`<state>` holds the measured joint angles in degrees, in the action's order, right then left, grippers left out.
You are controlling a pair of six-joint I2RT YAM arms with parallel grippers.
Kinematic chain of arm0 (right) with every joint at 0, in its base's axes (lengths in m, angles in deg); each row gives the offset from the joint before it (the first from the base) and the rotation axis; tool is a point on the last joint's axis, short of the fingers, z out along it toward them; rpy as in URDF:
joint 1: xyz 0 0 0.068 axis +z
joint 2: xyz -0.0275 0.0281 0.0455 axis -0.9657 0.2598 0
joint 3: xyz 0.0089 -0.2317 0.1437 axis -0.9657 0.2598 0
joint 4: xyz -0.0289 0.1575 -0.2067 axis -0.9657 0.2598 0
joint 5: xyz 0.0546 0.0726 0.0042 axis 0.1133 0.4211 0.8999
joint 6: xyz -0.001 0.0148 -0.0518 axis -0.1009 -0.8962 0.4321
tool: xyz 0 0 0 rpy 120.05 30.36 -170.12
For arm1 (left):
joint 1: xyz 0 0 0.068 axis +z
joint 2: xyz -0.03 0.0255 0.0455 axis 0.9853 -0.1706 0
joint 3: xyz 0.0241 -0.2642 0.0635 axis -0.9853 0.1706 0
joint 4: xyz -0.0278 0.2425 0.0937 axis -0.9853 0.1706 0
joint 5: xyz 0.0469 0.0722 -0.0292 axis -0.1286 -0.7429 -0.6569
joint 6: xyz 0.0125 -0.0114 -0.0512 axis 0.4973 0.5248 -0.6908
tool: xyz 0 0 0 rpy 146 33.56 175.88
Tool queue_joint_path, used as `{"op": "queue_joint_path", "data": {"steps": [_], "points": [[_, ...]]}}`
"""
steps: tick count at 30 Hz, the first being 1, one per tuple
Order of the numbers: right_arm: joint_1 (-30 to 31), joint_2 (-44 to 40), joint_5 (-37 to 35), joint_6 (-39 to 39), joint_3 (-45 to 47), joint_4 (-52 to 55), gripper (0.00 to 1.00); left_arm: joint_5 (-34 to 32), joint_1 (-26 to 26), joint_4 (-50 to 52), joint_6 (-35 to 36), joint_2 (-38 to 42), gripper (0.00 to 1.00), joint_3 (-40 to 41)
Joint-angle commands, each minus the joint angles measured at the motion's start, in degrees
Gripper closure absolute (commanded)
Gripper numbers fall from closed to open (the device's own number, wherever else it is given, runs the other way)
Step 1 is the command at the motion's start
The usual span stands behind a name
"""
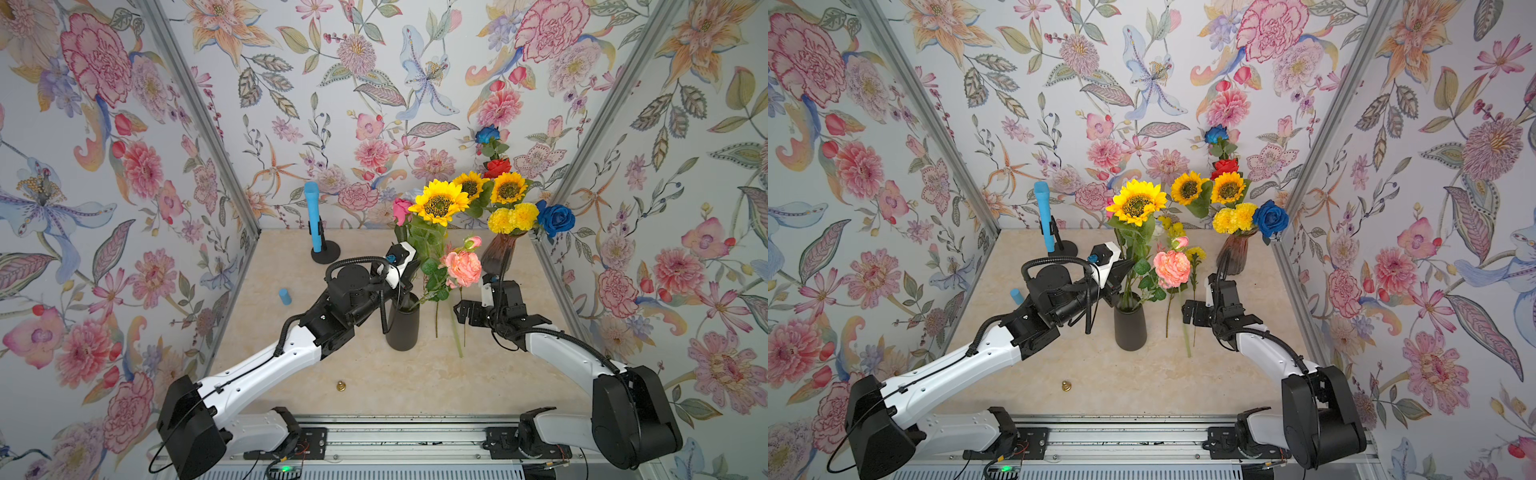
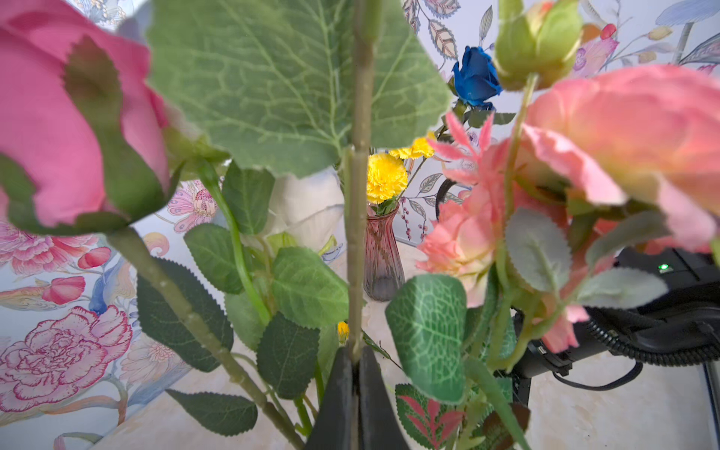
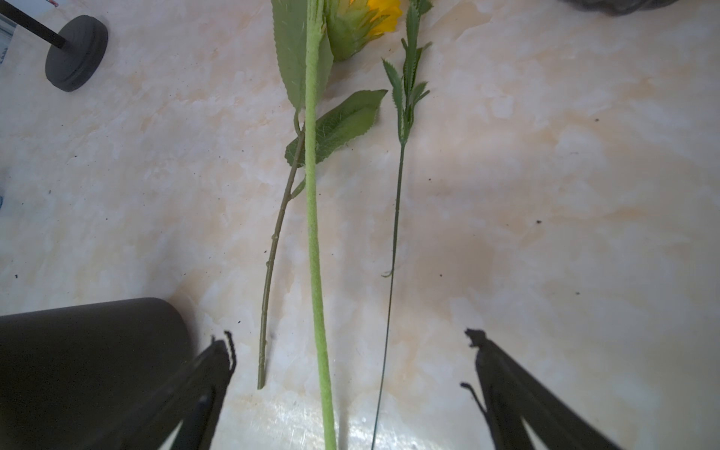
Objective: Pick out yellow flowers from the vase
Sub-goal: Pick up the flower from the vase.
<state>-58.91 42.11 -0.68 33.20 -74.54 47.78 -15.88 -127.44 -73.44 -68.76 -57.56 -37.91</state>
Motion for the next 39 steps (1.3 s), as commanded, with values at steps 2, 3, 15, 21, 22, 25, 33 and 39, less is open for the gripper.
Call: {"op": "queue_joint_path", "data": {"steps": [2, 3, 15, 21, 22, 25, 33, 39], "points": [[-0.3, -1.0, 0.8, -1.0, 0.9, -0.6, 0.0, 2.5, 0.3, 1.4, -2.3, 2.2, 1.0, -4.5], [-0.2, -1.1, 0.8, -1.0, 0.9, -0.6, 0.0, 3.1, 0.7, 1.5, -3.0, 2.1, 1.0, -5.2], [0.0, -1.1, 0.8, -1.2, 1.0, -0.7, 0.0, 11.4, 8.9, 2.4, -14.7, 1.0, 1.0, -15.0], [0.0, -1.2, 0.7, -1.2, 1.0, -0.7, 0.0, 15.6, 12.9, 5.3, -18.3, 0.1, 1.0, -21.8], [-0.1, -1.3, 0.8, -1.1, 1.0, -0.7, 0.0, 16.4, 13.8, 6.0, -19.1, -0.1, 1.0, -23.1], [0.0, -1.5, 0.8, -1.2, 1.0, -0.7, 0.0, 19.7, 17.5, 5.6, -23.1, -0.3, 1.0, -25.2], [-0.1, -1.9, 0.8, -1.1, 1.1, -0.6, 0.0, 20.8, 28.5, 10.9, -25.8, 0.2, 1.0, -28.8], [0.0, -1.6, 1.1, -1.2, 1.0, -0.8, 0.0, 21.6, 33.6, 10.5, -27.7, -1.0, 1.0, -25.9]]}}
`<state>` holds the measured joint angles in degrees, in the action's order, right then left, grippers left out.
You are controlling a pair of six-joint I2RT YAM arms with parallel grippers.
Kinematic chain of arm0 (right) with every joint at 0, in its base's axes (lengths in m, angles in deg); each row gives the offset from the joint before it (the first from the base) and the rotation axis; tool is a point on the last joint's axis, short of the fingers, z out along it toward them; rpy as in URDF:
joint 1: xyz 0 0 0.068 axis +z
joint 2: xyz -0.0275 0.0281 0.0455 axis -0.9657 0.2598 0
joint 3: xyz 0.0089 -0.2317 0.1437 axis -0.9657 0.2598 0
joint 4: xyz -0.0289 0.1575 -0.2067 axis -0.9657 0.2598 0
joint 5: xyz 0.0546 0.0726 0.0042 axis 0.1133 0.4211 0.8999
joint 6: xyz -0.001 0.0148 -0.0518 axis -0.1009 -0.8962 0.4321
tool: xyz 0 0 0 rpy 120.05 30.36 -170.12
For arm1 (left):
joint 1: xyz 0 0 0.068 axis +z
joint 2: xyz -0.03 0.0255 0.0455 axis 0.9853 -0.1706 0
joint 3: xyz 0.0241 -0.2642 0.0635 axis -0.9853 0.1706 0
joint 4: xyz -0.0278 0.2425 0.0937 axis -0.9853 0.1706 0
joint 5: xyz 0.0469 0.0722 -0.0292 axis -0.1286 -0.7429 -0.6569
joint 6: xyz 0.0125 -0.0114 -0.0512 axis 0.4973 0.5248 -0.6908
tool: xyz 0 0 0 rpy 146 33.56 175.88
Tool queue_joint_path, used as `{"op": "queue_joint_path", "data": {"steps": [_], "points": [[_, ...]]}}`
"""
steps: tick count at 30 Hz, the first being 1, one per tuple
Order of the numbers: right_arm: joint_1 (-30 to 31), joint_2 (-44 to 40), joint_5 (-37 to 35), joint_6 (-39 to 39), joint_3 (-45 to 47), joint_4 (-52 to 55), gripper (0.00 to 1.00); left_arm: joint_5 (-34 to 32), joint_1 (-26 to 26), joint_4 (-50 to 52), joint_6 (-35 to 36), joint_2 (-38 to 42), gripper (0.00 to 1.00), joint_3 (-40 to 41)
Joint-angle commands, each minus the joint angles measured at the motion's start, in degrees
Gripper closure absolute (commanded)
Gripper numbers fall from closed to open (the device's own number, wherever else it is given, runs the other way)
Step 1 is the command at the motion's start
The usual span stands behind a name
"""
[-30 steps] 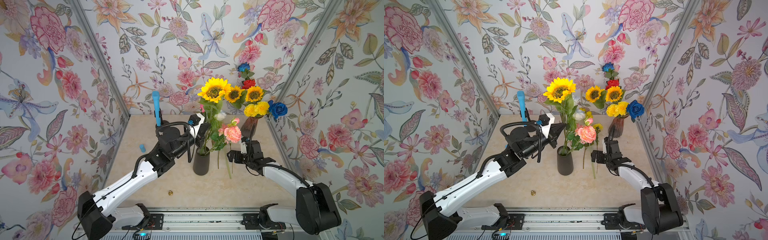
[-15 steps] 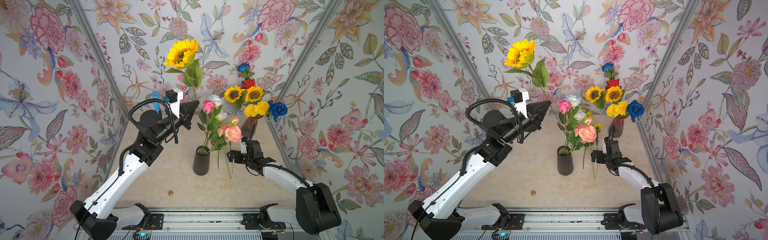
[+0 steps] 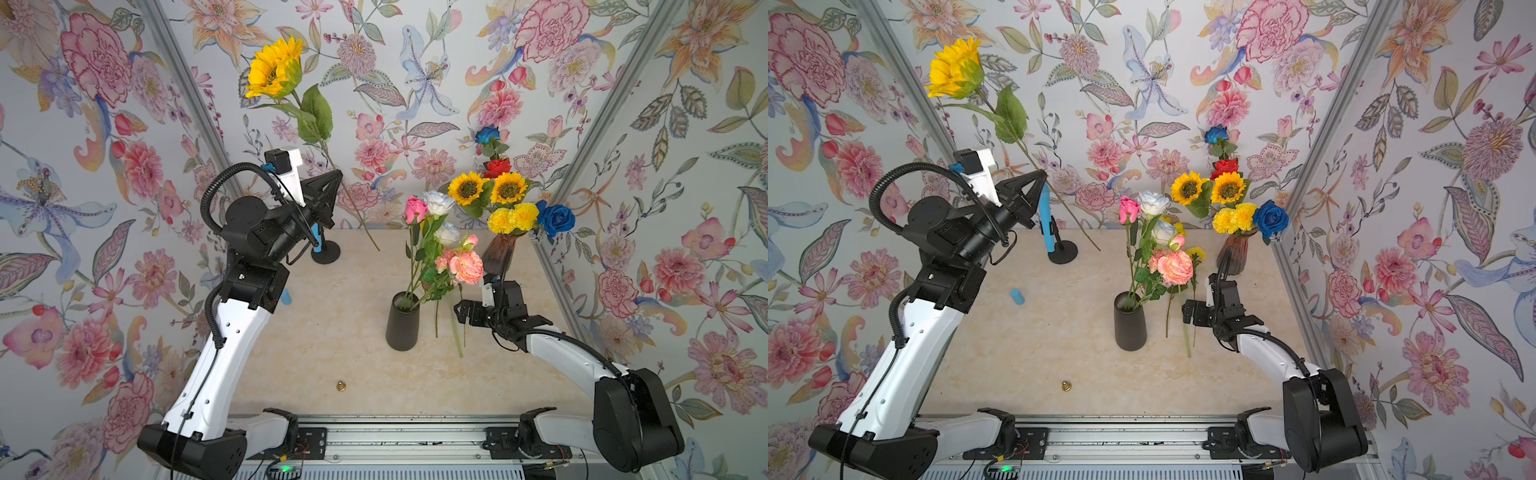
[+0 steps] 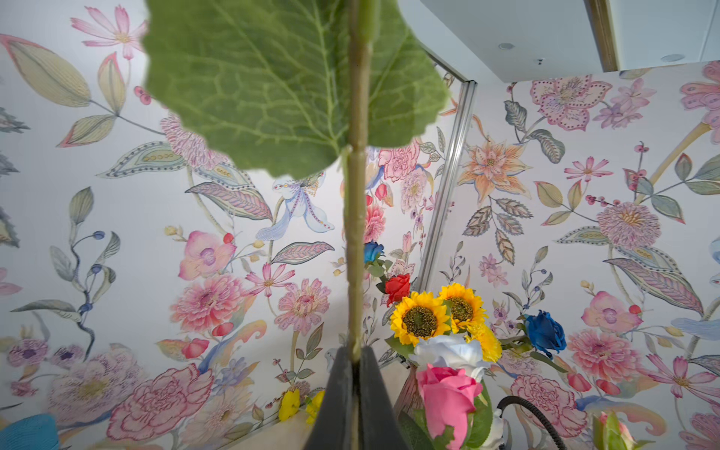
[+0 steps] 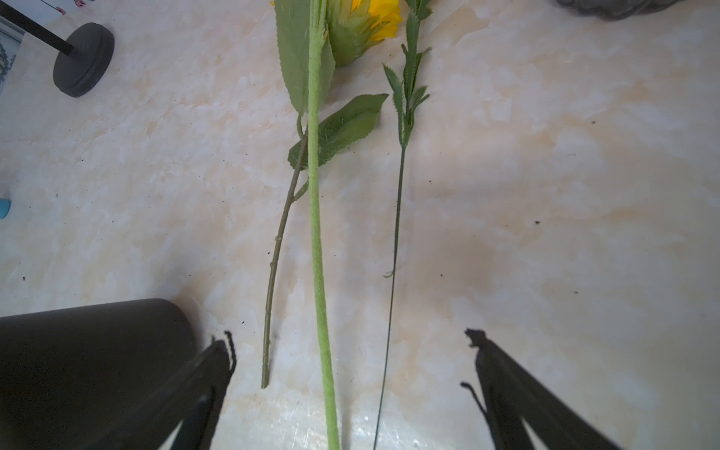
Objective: Pick out yellow flowers from the vase
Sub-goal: Pick up the flower from the vase, then place the flower at the center of the board.
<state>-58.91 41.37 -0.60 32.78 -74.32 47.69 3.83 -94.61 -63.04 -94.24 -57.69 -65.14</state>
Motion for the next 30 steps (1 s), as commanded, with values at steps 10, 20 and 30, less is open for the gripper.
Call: {"op": "queue_joint_path", "data": {"steps": [10, 20, 30], "points": [[-0.6, -3.4, 7.2, -1.1, 2.9, -5.5, 0.0, 5.6, 0.9, -17.3, -9.7, -8.4, 1.0, 13.9], [0.5, -3.2, 12.1, -1.1, 3.6, -12.0, 0.0, 9.3, -0.9, -35.5, -16.0, -21.3, 1.0, 16.5], [3.3, -0.9, 10.6, 1.0, 0.2, -14.7, 0.0, 11.0, -6.7, -44.2, -21.3, -33.7, 1.0, 12.0]]}}
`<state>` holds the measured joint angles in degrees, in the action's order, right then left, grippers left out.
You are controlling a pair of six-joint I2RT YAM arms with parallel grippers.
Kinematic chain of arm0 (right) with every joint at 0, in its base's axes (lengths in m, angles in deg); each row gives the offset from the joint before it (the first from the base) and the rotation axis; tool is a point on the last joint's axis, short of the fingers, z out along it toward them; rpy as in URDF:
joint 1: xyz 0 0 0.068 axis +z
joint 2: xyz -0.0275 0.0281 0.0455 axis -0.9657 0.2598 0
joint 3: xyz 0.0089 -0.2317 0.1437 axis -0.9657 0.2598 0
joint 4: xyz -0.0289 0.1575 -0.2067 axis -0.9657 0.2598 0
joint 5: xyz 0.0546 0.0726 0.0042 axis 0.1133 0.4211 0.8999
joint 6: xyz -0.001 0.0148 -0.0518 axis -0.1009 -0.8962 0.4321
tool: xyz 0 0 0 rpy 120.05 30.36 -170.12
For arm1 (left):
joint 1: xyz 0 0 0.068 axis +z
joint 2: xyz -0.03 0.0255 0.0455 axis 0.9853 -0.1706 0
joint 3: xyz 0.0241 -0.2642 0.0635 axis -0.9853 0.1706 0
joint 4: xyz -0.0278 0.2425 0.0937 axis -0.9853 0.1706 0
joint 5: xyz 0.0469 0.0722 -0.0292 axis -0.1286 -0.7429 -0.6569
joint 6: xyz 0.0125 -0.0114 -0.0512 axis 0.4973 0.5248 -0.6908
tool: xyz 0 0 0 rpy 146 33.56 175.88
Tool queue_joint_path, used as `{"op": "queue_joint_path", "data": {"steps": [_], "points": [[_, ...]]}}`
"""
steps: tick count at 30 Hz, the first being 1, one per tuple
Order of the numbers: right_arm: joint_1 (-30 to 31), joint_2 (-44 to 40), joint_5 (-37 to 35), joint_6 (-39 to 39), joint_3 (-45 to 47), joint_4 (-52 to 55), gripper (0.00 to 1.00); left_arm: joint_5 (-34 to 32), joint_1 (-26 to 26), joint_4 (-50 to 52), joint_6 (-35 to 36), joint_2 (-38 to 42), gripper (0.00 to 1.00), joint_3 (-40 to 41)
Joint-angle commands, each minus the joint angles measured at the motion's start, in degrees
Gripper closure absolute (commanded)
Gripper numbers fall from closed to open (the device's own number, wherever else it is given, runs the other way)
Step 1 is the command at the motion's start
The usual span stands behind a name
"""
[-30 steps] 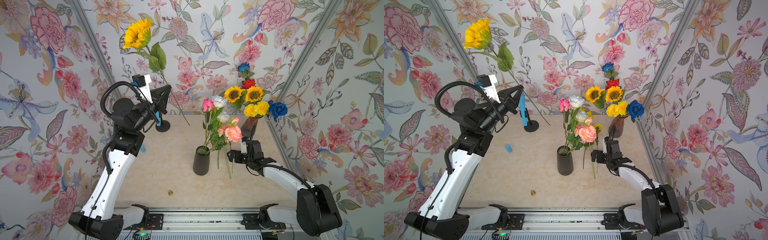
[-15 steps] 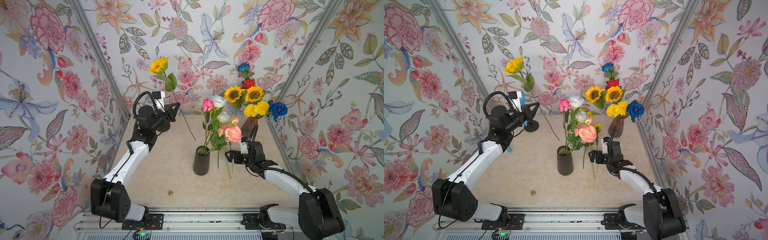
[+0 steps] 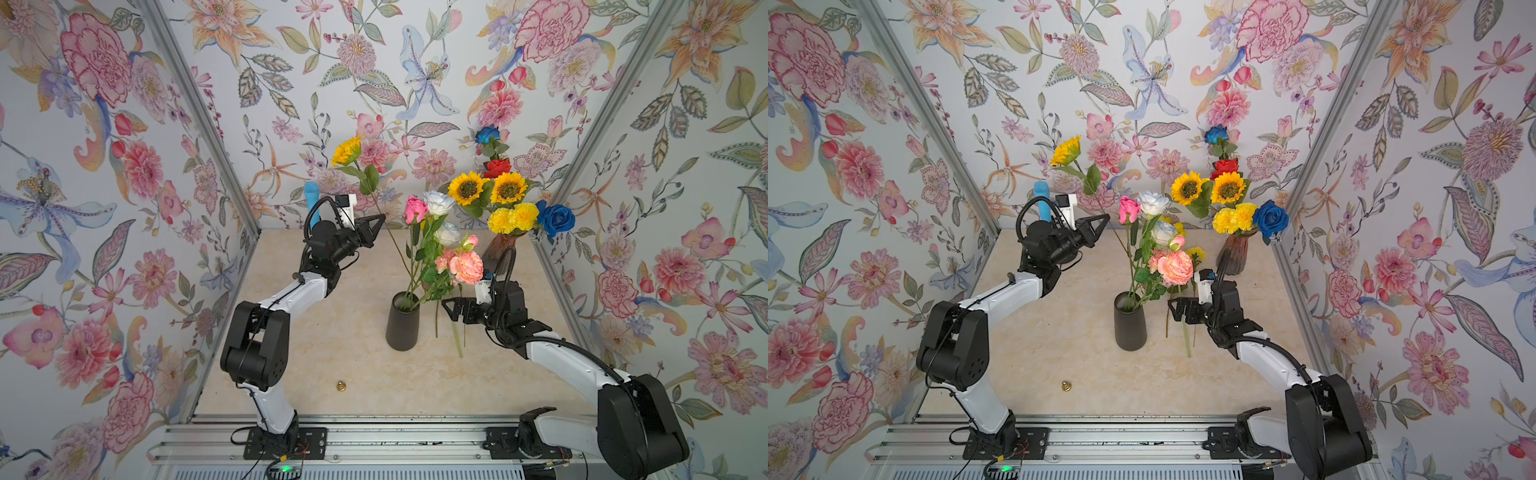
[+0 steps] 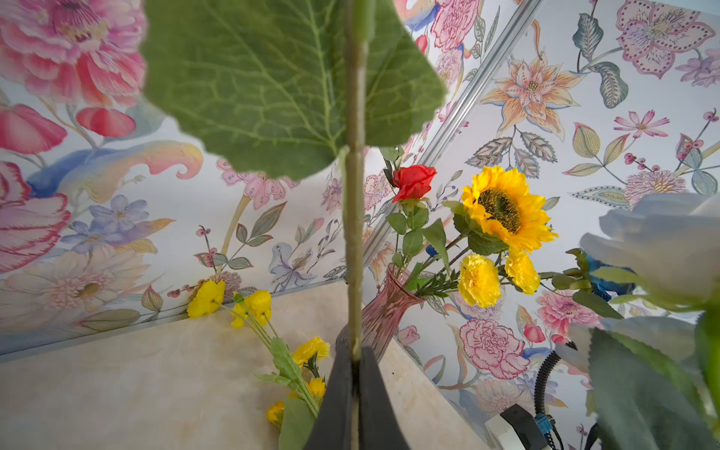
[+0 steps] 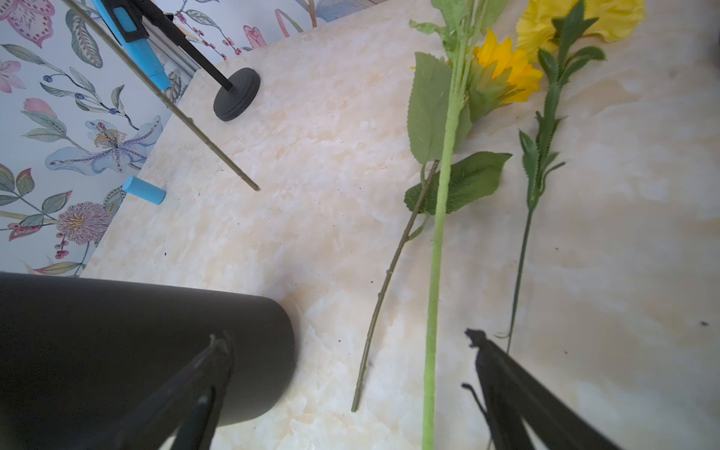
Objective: Pick out yellow flowers from the vase
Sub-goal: Place the flower at the center of the board.
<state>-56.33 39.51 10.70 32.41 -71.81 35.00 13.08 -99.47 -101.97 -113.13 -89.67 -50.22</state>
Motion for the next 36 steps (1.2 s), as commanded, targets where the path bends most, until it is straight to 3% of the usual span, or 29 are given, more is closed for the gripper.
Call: {"op": "queue_joint_path", "data": {"steps": [1, 6, 11, 17, 23, 33, 36], "points": [[0.9, 1.3, -0.8, 1.7, -2.9, -2.1, 0.0, 1.9, -2.7, -4.6, -2.2, -2.8, 1.0, -4.1], [1.1, 4.1, -1.1, 2.4, -4.8, -4.6, 0.0, 2.3, -6.3, -1.4, -1.8, -6.8, 1.0, -8.2], [1.9, 7.1, 0.4, 2.2, -5.9, -8.4, 0.04, 4.1, -7.0, -4.3, -6.0, -9.1, 1.0, -8.4], [2.9, 11.0, 0.4, 2.2, -9.0, -9.9, 0.15, 5.3, -7.9, -4.3, -7.0, -8.8, 1.0, -7.2], [4.0, 13.7, 0.6, 2.5, -11.8, -9.4, 0.36, 5.5, -8.4, -3.1, -6.3, -8.7, 1.0, -6.6], [4.4, 14.2, 0.5, 3.4, -12.5, -8.4, 0.87, 5.2, -8.8, -3.6, -6.0, -10.1, 1.0, -7.1], [4.4, 14.0, 0.3, 3.6, -12.2, -8.3, 0.96, 4.6, -8.7, -2.1, -4.6, -10.0, 1.0, -7.4]]}}
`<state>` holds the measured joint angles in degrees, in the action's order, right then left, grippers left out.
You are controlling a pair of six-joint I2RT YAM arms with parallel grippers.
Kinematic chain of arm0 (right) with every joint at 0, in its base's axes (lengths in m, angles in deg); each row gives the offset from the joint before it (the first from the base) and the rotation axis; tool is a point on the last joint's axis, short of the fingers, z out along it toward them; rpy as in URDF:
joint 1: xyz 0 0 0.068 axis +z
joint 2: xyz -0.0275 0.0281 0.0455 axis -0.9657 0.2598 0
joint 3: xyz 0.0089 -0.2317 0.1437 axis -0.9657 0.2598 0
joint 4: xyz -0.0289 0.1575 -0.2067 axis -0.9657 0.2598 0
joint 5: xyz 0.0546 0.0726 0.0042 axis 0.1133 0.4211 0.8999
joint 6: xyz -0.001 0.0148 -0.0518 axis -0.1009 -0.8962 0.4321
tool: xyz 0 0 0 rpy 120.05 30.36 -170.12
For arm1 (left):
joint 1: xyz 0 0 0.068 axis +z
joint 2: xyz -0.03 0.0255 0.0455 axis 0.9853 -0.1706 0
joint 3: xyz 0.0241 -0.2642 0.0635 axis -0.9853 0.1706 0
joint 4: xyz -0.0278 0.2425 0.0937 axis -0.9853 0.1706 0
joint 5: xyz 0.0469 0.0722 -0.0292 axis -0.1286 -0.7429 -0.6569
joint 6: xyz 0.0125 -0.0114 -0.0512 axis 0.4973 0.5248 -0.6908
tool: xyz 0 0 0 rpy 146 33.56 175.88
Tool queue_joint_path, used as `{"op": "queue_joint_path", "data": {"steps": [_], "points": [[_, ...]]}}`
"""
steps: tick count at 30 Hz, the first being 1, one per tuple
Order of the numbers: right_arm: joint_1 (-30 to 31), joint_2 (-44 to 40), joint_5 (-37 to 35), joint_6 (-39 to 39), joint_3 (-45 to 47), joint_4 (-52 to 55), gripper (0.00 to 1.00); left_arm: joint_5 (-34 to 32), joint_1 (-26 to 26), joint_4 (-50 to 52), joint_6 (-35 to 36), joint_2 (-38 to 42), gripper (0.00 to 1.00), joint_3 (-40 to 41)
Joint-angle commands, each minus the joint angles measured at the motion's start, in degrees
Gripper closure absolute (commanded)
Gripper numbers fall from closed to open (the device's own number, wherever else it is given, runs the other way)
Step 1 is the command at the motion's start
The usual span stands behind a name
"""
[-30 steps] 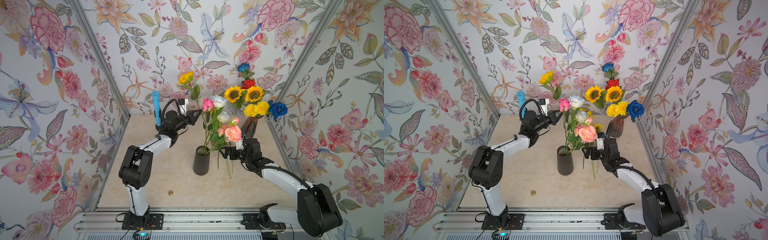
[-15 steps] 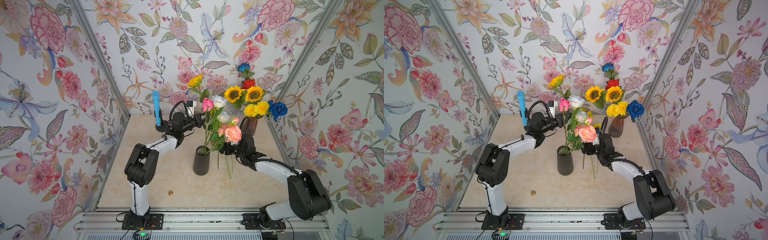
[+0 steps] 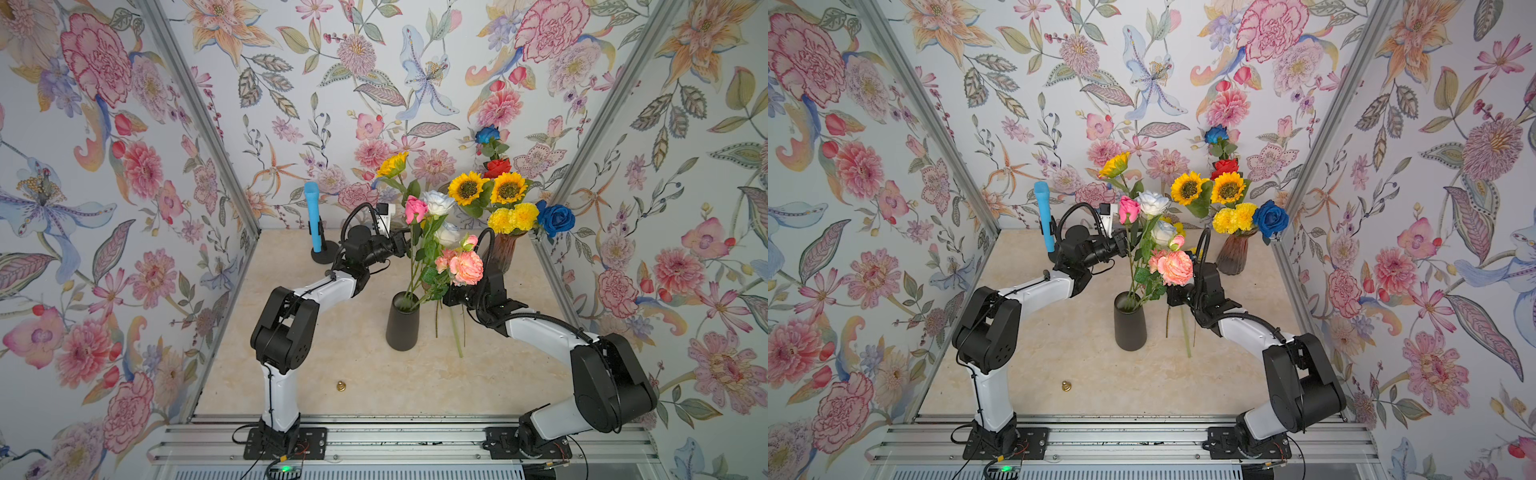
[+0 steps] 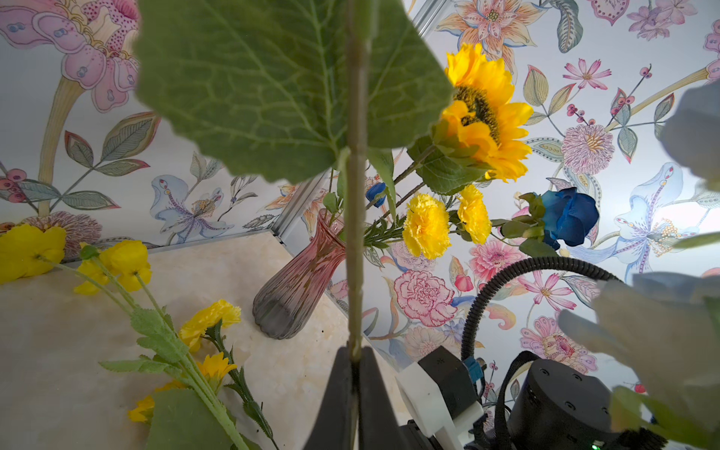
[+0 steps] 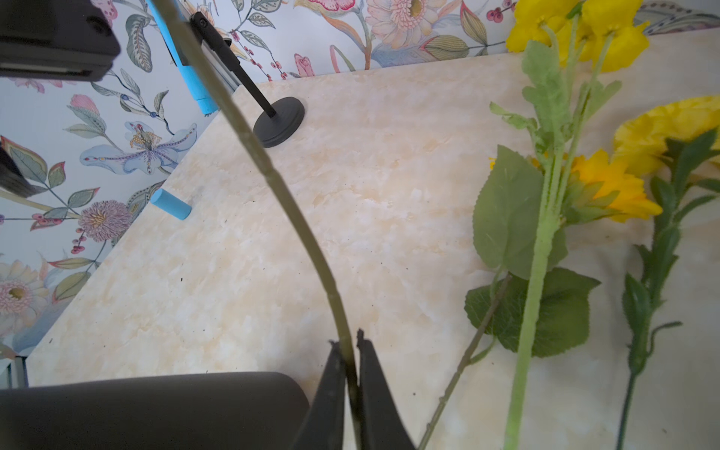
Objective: Pick out yellow flowers from the vase
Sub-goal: Place the flower at the center of the board.
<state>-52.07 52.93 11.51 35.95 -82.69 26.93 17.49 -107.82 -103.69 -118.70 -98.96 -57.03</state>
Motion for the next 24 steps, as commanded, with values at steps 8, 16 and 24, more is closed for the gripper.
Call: {"op": "queue_joint_path", "data": {"steps": [8, 16, 24], "points": [[0.1, -0.6, -1.7, 0.8, -0.4, 0.9, 1.0, -0.1, -0.3, 3.3, 5.1, -0.3, 0.38, -1.2], [0.0, -3.7, -6.0, 1.0, 0.0, 9.0, 1.0, -2.5, 1.6, 10.3, 11.8, 3.9, 0.0, -0.7], [-0.8, -4.7, -11.0, 1.5, 0.7, 19.3, 1.0, -8.5, 5.0, 21.2, 20.3, 11.5, 0.0, 0.5]]}}
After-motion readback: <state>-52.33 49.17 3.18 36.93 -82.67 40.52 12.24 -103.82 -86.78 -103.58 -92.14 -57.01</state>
